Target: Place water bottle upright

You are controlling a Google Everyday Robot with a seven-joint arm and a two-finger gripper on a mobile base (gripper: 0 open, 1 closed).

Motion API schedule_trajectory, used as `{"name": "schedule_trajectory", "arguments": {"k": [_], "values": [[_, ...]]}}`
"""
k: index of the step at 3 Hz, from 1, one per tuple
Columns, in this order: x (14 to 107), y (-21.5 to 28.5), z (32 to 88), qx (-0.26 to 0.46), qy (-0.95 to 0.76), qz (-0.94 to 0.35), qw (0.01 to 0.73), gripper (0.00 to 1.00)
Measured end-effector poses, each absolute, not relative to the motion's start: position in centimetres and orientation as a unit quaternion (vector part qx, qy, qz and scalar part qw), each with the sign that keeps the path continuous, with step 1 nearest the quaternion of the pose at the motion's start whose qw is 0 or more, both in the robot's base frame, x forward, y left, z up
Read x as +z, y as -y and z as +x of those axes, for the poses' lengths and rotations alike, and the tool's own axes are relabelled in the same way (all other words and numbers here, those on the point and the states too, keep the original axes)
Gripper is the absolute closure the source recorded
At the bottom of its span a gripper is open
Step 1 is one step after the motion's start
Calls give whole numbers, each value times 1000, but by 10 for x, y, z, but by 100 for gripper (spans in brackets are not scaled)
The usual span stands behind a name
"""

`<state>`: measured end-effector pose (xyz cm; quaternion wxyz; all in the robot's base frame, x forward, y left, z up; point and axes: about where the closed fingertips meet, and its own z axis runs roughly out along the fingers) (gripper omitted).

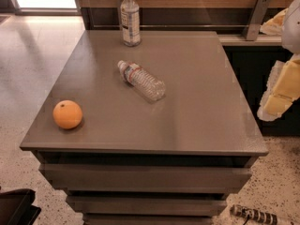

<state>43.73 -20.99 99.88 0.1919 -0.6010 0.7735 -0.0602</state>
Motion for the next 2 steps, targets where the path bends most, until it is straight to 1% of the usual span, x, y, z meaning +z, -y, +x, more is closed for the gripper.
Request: {"name": "schedule_trajectory", "arguments": {"k": [1, 2], "values": [[1001, 209, 439, -61, -773, -602, 193, 0], [1012, 201, 456, -52, -777, -595, 196, 0]]}}
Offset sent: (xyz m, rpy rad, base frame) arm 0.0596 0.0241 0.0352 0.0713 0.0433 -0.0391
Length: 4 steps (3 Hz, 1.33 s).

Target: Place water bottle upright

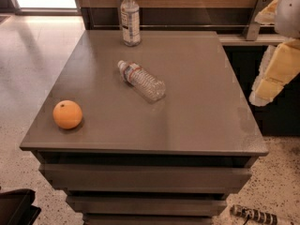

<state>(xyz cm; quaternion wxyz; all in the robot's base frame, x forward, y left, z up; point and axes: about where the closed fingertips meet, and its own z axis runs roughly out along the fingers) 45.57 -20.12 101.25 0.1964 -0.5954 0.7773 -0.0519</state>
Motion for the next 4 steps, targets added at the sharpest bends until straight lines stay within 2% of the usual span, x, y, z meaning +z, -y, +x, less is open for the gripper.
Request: {"name": "schedule_trajectory", "arguments": {"k": [2, 4], "values": [[1035, 176, 532, 0, -829, -513, 223, 0], [1018, 131, 587, 1, -882, -419, 216, 0]]}}
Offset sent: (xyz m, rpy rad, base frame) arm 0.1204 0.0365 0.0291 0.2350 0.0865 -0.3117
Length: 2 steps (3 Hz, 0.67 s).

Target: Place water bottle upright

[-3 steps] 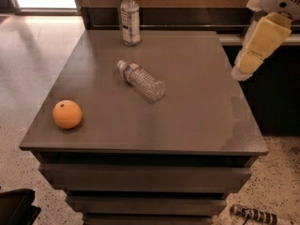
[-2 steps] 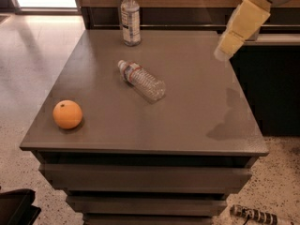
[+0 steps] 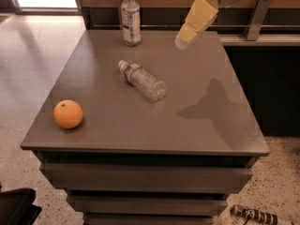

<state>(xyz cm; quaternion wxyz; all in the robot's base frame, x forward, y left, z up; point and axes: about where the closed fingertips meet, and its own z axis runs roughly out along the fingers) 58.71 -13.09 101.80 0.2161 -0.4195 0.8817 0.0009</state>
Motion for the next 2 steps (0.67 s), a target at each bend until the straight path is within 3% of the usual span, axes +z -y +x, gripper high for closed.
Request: {"name": "schedule_trajectory", "arguments": {"k": [2], "values": [[981, 70, 608, -9, -896, -411, 169, 0]]}}
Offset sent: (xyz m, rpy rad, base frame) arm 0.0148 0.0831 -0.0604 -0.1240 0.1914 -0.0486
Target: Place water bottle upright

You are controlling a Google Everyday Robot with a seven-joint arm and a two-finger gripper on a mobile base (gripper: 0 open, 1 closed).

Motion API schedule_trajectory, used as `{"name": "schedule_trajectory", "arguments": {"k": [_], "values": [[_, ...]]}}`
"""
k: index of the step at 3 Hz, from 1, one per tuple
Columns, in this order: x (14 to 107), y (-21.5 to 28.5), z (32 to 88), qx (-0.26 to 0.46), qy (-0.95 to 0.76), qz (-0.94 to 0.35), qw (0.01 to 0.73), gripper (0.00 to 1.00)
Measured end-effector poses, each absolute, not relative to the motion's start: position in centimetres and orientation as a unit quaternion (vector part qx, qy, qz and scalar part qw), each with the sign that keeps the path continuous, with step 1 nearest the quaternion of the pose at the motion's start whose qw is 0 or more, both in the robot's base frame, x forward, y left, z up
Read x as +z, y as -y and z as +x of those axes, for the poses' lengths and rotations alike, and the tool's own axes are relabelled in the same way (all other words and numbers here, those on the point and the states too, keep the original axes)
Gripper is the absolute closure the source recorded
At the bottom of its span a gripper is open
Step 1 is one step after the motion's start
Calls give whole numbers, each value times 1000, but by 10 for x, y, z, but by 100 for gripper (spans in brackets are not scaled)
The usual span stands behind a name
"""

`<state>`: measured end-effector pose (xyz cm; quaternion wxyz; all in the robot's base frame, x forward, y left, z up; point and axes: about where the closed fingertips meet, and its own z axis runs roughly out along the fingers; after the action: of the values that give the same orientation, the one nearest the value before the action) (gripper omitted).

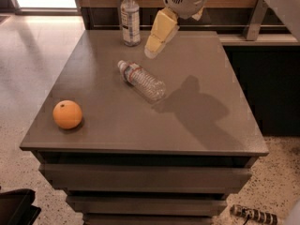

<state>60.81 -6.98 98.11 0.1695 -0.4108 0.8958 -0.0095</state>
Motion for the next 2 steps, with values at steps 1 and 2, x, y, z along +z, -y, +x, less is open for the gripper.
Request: {"name": "schedule_trajectory", "arguments": {"k": [1, 2], "values": [[980, 67, 611, -7, -896, -409, 173, 0], [958, 58, 619, -7, -908, -391, 152, 0]]}}
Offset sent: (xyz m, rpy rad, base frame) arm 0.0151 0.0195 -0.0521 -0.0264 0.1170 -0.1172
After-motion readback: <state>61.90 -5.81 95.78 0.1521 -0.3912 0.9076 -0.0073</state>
